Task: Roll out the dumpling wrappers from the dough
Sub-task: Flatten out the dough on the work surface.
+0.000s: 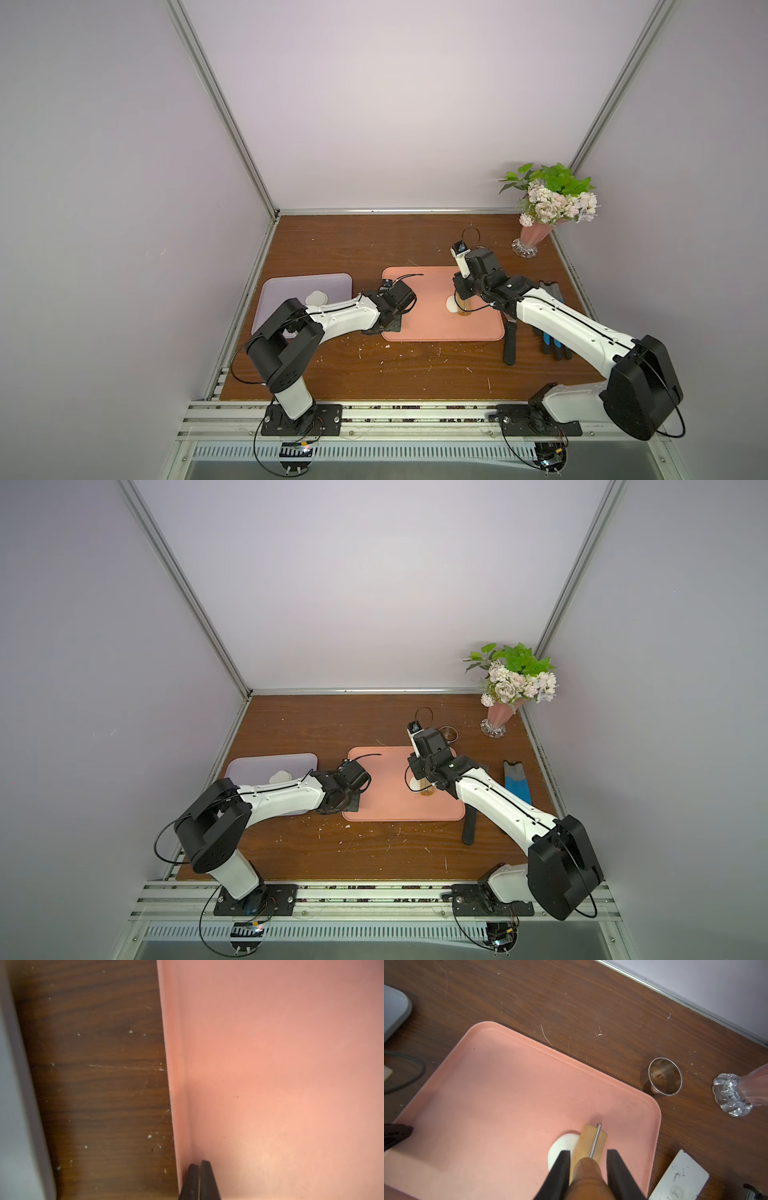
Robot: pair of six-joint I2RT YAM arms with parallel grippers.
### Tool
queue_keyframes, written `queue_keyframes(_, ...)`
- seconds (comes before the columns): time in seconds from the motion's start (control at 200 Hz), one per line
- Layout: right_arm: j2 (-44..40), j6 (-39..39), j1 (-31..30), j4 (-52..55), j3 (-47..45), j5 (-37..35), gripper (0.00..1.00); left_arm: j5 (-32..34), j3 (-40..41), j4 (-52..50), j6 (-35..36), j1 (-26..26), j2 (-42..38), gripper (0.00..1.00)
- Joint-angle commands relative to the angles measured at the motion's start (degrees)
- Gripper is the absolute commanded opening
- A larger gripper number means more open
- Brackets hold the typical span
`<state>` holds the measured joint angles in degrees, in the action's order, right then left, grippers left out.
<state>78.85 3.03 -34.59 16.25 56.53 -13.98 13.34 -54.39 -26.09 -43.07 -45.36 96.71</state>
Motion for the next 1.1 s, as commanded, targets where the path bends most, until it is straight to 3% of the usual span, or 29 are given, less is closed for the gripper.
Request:
queue_keyframes(0.0,4.1,3.7,-0.9,-0.7,-4.2,6.6,0.0,0.7,1.1,-4.3,-0.1,1.0,2.2,0.0)
queue_keyframes(0.385,4.9,6.4,-6.6,-3.3,-7.2,8.1,0.0,0.7,1.3,-4.2,-0.3,1.0,1.8,0.0)
queue_keyframes(1.096,4.6,10.8,-6.8,-6.7,-9.1,12.0,0.0,0.9,1.9,-4.2,-0.4,1.0,0.9,0.0)
